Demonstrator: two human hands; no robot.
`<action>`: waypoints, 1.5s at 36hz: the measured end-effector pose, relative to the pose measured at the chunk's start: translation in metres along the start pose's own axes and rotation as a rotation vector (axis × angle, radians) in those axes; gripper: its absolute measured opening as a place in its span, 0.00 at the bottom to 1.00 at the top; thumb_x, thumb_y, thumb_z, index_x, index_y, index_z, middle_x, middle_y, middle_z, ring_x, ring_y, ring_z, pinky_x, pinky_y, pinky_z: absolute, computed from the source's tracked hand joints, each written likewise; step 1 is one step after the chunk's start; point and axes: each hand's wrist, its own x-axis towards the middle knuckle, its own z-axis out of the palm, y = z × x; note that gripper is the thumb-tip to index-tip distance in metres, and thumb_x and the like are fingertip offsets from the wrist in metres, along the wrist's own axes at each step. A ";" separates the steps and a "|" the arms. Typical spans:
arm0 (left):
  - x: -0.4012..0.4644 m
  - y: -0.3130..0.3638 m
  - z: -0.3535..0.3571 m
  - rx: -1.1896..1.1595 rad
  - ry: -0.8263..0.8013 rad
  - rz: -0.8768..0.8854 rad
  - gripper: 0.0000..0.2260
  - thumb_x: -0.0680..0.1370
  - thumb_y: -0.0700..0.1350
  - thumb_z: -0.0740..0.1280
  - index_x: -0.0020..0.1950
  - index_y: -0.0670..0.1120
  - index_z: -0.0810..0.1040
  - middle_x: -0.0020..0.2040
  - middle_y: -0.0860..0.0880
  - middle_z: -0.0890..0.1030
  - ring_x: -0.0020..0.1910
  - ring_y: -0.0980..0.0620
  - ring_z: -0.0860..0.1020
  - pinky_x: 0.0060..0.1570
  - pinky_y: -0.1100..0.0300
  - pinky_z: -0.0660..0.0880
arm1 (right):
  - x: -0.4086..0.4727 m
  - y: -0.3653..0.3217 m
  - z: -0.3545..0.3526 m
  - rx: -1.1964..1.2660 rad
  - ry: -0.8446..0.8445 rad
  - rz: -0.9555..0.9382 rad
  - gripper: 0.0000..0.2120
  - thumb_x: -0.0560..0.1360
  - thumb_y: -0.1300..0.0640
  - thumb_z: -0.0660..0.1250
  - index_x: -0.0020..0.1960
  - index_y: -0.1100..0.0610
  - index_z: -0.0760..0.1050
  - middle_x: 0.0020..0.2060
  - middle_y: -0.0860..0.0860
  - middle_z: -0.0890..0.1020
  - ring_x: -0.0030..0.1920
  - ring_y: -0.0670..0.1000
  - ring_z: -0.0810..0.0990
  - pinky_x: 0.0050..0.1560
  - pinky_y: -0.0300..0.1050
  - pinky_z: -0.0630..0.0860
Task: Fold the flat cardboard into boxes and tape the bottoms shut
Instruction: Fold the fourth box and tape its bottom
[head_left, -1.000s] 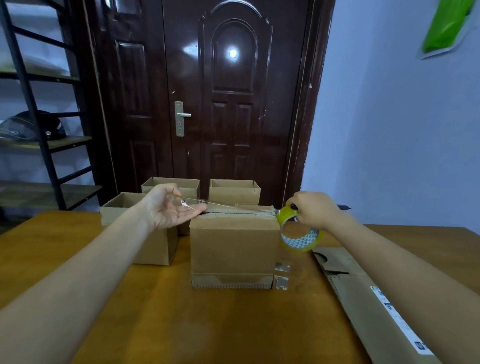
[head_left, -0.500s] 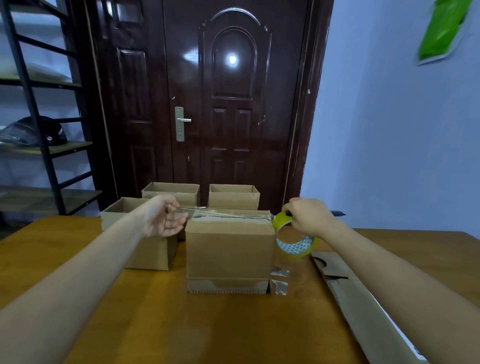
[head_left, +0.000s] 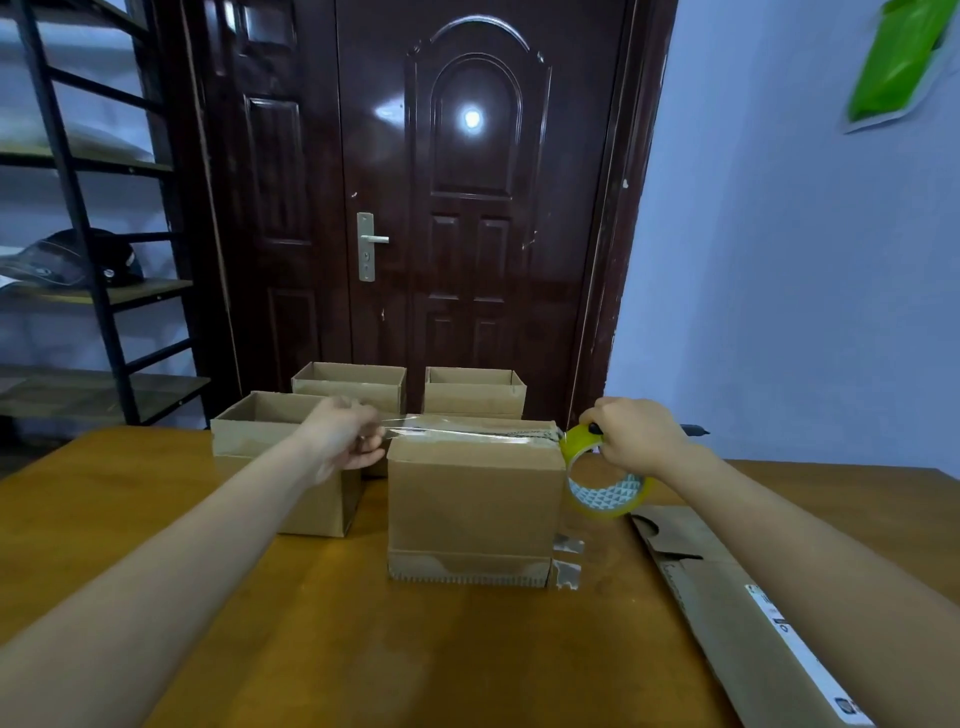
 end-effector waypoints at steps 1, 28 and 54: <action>0.000 -0.001 0.002 -0.006 0.006 -0.005 0.02 0.79 0.37 0.62 0.50 0.42 0.69 0.36 0.45 0.75 0.33 0.53 0.74 0.28 0.62 0.77 | -0.001 0.001 0.000 -0.004 -0.007 0.003 0.14 0.76 0.57 0.61 0.60 0.52 0.75 0.50 0.50 0.77 0.48 0.52 0.78 0.37 0.42 0.67; -0.003 -0.042 0.026 0.045 0.044 -0.068 0.11 0.82 0.46 0.59 0.56 0.40 0.74 0.35 0.45 0.72 0.33 0.51 0.71 0.32 0.59 0.73 | -0.005 0.005 0.008 0.085 0.006 0.044 0.12 0.76 0.58 0.60 0.58 0.52 0.76 0.49 0.49 0.77 0.48 0.52 0.78 0.41 0.45 0.74; -0.015 -0.069 0.039 0.377 0.202 0.003 0.07 0.81 0.36 0.54 0.50 0.40 0.71 0.44 0.39 0.76 0.41 0.41 0.74 0.46 0.44 0.77 | -0.006 0.002 0.007 0.125 0.001 0.053 0.15 0.76 0.58 0.60 0.61 0.51 0.76 0.51 0.50 0.78 0.50 0.52 0.78 0.43 0.46 0.76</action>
